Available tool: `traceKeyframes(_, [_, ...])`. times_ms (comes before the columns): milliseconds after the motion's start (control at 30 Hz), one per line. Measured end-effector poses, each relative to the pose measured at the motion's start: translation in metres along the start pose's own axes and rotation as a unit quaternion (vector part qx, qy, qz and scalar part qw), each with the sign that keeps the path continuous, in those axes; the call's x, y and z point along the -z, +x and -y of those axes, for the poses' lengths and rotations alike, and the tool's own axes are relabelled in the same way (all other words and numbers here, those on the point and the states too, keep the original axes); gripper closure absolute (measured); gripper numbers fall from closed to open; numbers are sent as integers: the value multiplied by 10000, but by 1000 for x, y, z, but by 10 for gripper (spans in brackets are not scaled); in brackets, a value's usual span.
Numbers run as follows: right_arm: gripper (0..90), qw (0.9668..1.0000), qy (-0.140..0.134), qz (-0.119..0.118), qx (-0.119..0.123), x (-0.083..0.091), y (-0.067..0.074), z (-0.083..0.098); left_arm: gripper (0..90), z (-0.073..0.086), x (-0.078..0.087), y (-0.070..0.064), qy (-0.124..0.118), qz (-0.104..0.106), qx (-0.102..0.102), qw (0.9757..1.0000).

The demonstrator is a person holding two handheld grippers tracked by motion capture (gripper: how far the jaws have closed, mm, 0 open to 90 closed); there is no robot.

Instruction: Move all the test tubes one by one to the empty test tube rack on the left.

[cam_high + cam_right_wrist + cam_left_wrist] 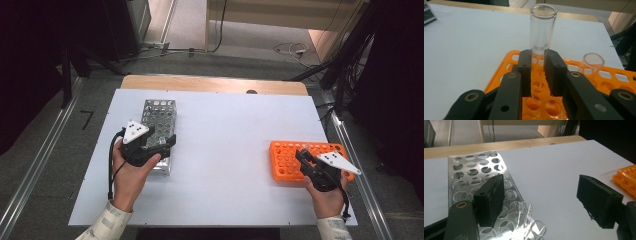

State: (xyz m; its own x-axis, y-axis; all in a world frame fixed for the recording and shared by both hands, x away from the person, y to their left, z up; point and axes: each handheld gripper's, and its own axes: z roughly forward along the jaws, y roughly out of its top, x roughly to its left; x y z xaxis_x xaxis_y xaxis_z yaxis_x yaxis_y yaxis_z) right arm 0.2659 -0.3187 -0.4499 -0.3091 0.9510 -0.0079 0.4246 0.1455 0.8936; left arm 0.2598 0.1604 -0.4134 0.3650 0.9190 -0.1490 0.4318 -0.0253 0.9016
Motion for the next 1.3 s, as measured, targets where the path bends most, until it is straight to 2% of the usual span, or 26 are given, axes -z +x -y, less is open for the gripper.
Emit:
traceKeyframes(267, [733,9996,-89,-275,1,7,11,-6,220,-1,0,-3,7,36,-49,10000])
traceKeyframes(533, [734,9982,-23,-596,108,1,31,-9,219,-1,-1,-8,23,114,-100,9999])
traceKeyframes(700, [734,9964,8,-823,182,-5,46,-13,219,-1,-1,-10,36,152,-123,9998])
traceKeyframes(1300, [734,9886,108,-1392,569,-22,95,-23,210,-2,-3,-19,54,303,-189,9993])
